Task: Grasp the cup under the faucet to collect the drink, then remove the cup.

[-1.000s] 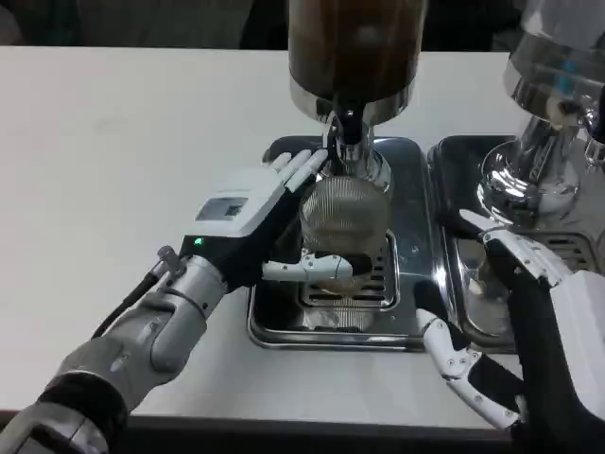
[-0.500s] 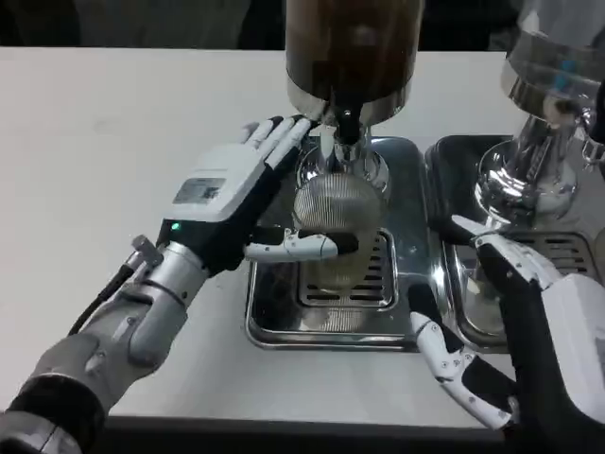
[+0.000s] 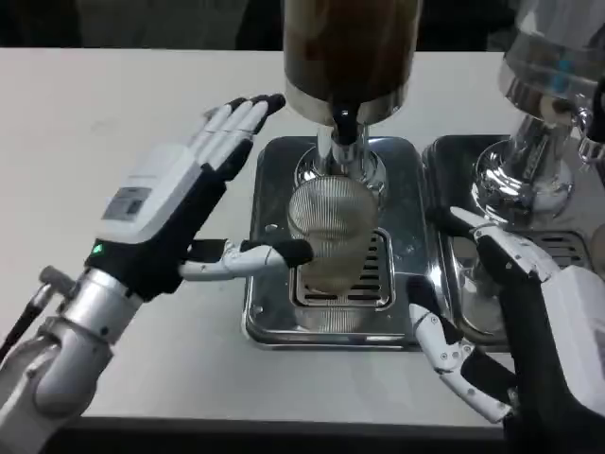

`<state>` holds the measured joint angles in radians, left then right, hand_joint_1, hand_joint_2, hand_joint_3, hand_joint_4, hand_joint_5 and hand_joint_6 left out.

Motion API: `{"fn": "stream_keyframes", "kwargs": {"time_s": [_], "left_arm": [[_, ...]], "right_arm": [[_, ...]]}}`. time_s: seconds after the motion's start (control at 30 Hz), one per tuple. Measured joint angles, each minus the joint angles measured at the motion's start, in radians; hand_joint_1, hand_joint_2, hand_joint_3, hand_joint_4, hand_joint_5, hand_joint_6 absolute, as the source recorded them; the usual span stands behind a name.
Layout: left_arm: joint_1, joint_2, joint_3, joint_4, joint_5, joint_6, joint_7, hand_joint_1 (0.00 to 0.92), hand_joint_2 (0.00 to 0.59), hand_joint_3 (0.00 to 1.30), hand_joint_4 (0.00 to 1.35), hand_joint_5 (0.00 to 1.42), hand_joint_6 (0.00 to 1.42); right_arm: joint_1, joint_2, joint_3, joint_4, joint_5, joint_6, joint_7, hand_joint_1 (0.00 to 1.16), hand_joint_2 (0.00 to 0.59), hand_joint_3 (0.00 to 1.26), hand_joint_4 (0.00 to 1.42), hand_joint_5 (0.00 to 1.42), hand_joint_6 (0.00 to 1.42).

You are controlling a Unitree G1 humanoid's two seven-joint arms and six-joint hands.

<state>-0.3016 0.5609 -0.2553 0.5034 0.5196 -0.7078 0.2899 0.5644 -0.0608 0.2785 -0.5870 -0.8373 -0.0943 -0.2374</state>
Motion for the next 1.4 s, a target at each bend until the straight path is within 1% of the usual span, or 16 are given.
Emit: {"fn": "stream_keyframes", "kwargs": {"time_s": [0.07, 0.2, 0.3, 0.47, 0.57, 0.63, 0.7, 0.73, 0.77, 0.8, 0.9, 1.0, 1.03, 1.17, 1.27, 1.4], "left_arm": [[0.049, 0.021, 0.038, -0.049, -0.018, -0.025, -0.010, 0.054, 0.034, 0.08, 0.00, 0.05, 0.08], [0.153, 0.075, 0.167, -0.155, -0.103, -0.103, -0.022, 0.022, 0.047, 0.14, 0.06, 0.13, 0.14], [0.188, 0.102, 0.247, -0.183, -0.234, -0.159, -0.075, 0.001, 0.058, 0.18, 0.13, 0.20, 0.19], [0.193, 0.111, 0.315, -0.204, -0.451, -0.202, -0.209, 0.000, 0.066, 0.26, 0.26, 0.31, 0.27], [0.185, 0.112, 0.320, -0.217, -0.638, -0.195, -0.355, 0.000, 0.072, 0.30, 0.31, 0.37, 0.31], [0.151, 0.112, 0.323, -0.224, -0.803, -0.155, -0.496, 0.000, 0.066, 0.32, 0.30, 0.36, 0.30], [0.120, 0.112, 0.327, -0.234, -0.916, -0.107, -0.612, 0.000, 0.058, 0.27, 0.20, 0.28, 0.26], [0.092, 0.112, 0.332, -0.239, -0.986, -0.050, -0.701, 0.000, 0.059, 0.25, 0.16, 0.25, 0.23], [0.082, 0.112, 0.334, -0.241, -1.008, -0.030, -0.729, 0.000, 0.052, 0.21, 0.13, 0.23, 0.21], [0.064, 0.111, 0.335, -0.243, -1.056, 0.019, -0.792, 0.000, 0.052, 0.20, 0.11, 0.21, 0.19], [-0.008, 0.109, 0.339, -0.244, -1.192, 0.240, -1.014, 0.000, 0.051, 0.16, 0.04, 0.15, 0.12], [-0.046, 0.105, 0.356, -0.245, -1.239, 0.371, -1.129, 0.000, 0.043, 0.11, 0.00, 0.09, 0.07], [-0.077, 0.104, 0.358, -0.243, -1.263, 0.463, -1.192, 0.000, 0.038, 0.11, 0.00, 0.08, 0.06], [-0.148, 0.088, 0.366, -0.227, -1.302, 0.626, -1.299, 0.000, 0.035, 0.08, 0.00, 0.06, 0.04], [-0.192, 0.064, 0.381, -0.196, -1.302, 0.708, -1.348, 0.000, 0.040, 0.08, 0.00, 0.07, 0.05], [-0.238, 0.025, 0.403, -0.134, -1.282, 0.738, -1.366, 0.000, 0.033, 0.09, 0.00, 0.09, 0.05]], "right_arm": [[-0.006, -0.003, -0.001, 0.002, 0.000, 0.000, -0.001, 0.53, 0.431, 0.30, 0.29, 0.25, 0.18], [-0.019, -0.020, -0.015, 0.008, 0.007, -0.002, -0.003, 0.53, 0.431, 0.30, 0.29, 0.24, 0.18], [-0.049, -0.030, -0.022, 0.035, 0.016, -0.004, -0.003, 0.53, 0.431, 0.30, 0.29, 0.24, 0.18], [-0.086, -0.040, -0.028, 0.076, 0.021, -0.008, -0.003, 0.53, 0.431, 0.29, 0.27, 0.22, 0.15], [-0.102, -0.045, -0.029, 0.094, 0.022, -0.009, -0.003, 0.52, 0.426, 0.28, 0.25, 0.20, 0.13], [-0.121, -0.050, -0.029, 0.119, 0.024, -0.009, -0.003, 0.52, 0.424, 0.26, 0.24, 0.19, 0.13], [-0.128, -0.050, -0.027, 0.129, 0.029, -0.009, -0.003, 0.51, 0.432, 0.25, 0.22, 0.17, 0.13], [-0.134, -0.049, -0.027, 0.142, 0.034, -0.009, -0.003, 0.50, 0.433, 0.25, 0.20, 0.16, 0.13], [-0.136, -0.049, -0.026, 0.148, 0.036, -0.009, -0.003, 0.50, 0.433, 0.24, 0.20, 0.16, 0.13], [-0.137, -0.049, -0.027, 0.154, 0.038, -0.009, -0.003, 0.50, 0.432, 0.24, 0.20, 0.16, 0.13], [-0.157, -0.048, -0.027, 0.169, 0.040, -0.009, -0.004, 0.50, 0.428, 0.24, 0.19, 0.15, 0.13], [-0.164, -0.045, -0.027, 0.181, 0.040, -0.009, -0.008, 0.49, 0.425, 0.24, 0.19, 0.15, 0.13], [-0.165, -0.043, -0.028, 0.190, 0.041, -0.007, -0.013, 0.49, 0.425, 0.24, 0.19, 0.15, 0.13], [-0.167, -0.032, -0.026, 0.197, 0.041, -0.007, -0.025, 0.48, 0.427, 0.24, 0.19, 0.15, 0.13], [-0.168, -0.027, -0.024, 0.206, 0.041, -0.007, -0.041, 0.48, 0.428, 0.24, 0.19, 0.15, 0.13], [-0.168, -0.022, -0.019, 0.232, 0.042, -0.007, -0.057, 0.47, 0.428, 0.24, 0.19, 0.15, 0.13]]}}
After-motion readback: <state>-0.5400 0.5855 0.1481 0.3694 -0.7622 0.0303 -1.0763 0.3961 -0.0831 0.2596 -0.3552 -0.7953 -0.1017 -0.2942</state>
